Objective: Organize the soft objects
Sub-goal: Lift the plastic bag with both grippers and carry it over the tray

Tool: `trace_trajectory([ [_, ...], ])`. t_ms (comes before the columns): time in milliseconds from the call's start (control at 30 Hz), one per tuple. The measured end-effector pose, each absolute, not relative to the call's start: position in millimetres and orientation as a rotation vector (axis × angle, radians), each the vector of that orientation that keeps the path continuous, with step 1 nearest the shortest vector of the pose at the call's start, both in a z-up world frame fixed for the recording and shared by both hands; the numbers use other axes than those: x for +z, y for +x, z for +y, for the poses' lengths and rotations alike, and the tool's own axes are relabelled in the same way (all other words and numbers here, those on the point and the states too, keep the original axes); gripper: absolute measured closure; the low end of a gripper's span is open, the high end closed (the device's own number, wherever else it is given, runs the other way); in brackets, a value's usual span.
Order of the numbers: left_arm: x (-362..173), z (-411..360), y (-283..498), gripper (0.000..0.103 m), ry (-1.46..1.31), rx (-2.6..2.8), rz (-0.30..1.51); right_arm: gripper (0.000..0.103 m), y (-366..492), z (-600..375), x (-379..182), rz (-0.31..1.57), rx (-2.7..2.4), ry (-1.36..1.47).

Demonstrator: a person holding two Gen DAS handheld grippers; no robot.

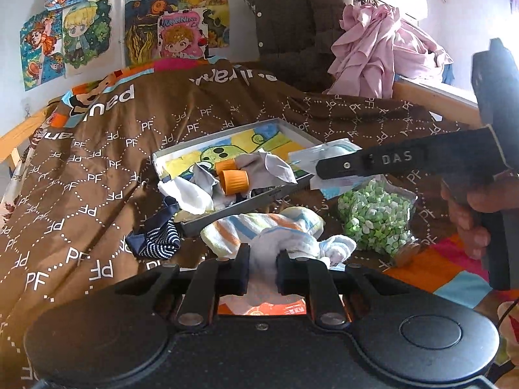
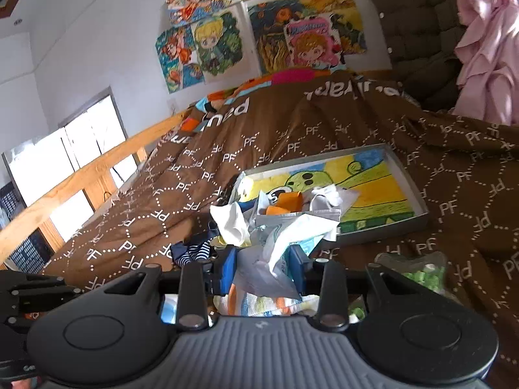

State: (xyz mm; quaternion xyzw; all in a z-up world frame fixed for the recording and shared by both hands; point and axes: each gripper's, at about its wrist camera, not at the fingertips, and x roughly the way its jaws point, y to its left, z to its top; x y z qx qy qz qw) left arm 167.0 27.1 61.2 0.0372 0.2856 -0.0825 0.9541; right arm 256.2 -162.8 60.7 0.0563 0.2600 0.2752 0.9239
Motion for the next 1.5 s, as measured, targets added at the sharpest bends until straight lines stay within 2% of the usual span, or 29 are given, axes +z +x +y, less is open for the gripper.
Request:
trace_trajectory([
  [400, 82.6, -2.1, 165.6, 0.087, 0.095, -0.098, 0.518, 0.064, 237.8, -188.2, 70.6, 0.505, 0.566, 0.07],
  [700, 96.2, 0.4, 187.6, 0.087, 0.09, -0.016, 0.468, 0.064, 265.0, -177.2, 78.3, 0.466, 0.583, 0.019],
  [900, 92.4, 18.3, 224.4, 0.087, 0.092, 0.002, 0.449, 0.064, 317.1, -151.1, 79.4, 0.441, 0.608, 0.018],
  [1200, 83.1, 58.3, 319.6, 0.087, 0.028, -0.016, 0.45, 0.064, 400.6, -127.2, 67.0, 0.442, 0.609, -0.055],
  [1500, 52.2, 57.5, 403.1, 0.087, -0.092, -0.053, 0.393, 0.064, 452.4, -113.0, 45.5, 0.484, 0.557, -0.169],
])
